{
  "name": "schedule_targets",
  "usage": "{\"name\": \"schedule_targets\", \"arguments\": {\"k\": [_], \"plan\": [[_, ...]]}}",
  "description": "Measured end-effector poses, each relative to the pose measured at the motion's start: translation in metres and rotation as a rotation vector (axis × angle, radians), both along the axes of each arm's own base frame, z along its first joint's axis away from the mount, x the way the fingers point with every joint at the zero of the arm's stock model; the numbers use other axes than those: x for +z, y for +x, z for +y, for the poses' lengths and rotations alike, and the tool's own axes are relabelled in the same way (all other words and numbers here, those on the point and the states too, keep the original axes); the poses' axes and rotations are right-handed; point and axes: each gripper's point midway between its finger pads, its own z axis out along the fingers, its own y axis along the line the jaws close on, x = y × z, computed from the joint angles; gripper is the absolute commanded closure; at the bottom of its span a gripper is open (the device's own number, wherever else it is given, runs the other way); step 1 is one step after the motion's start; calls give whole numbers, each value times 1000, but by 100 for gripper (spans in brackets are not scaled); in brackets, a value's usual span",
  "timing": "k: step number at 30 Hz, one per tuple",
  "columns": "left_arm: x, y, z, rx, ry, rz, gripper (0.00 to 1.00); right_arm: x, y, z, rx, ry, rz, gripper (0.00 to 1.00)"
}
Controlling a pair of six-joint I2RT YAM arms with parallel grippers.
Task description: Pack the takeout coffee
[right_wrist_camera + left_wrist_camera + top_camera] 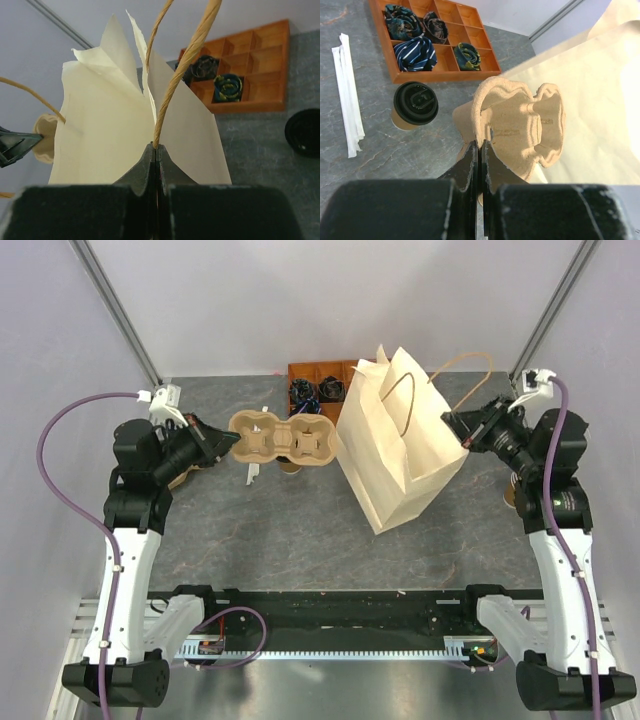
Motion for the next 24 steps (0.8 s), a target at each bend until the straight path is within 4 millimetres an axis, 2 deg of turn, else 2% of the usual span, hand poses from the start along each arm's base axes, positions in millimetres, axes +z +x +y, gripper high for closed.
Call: {"name": "schedule_targets", "arguments": {"k": [2,9,10,12,13,18,19,21,24], "plan": [[-2,1,1,6,3,5,98,-20,-3,0,-35,22,80,100],[-6,7,4,24,8,21,98,-71,-9,12,-108,53,315,100],[-7,7,4,25,8,22,98,-77,-10,14,-113,55,336,84],[-8,8,4,26,8,25,98,-89,-12,21,-119,65,374,60],[-8,8,4,26,9,25,98,-93,-14,24,-120,68,388,44],[-8,9,5,32,10,25,98,-102,-21,34,-113,64,414,26],[-8,9,5,32,10,25,98,-102,-21,34,-115,57,411,15],[-8,9,5,32,10,24,98,-102,-23,29,-124,19,404,2],[-8,9,5,30,10,25,98,-86,-26,21,-122,-77,342,2]]}}
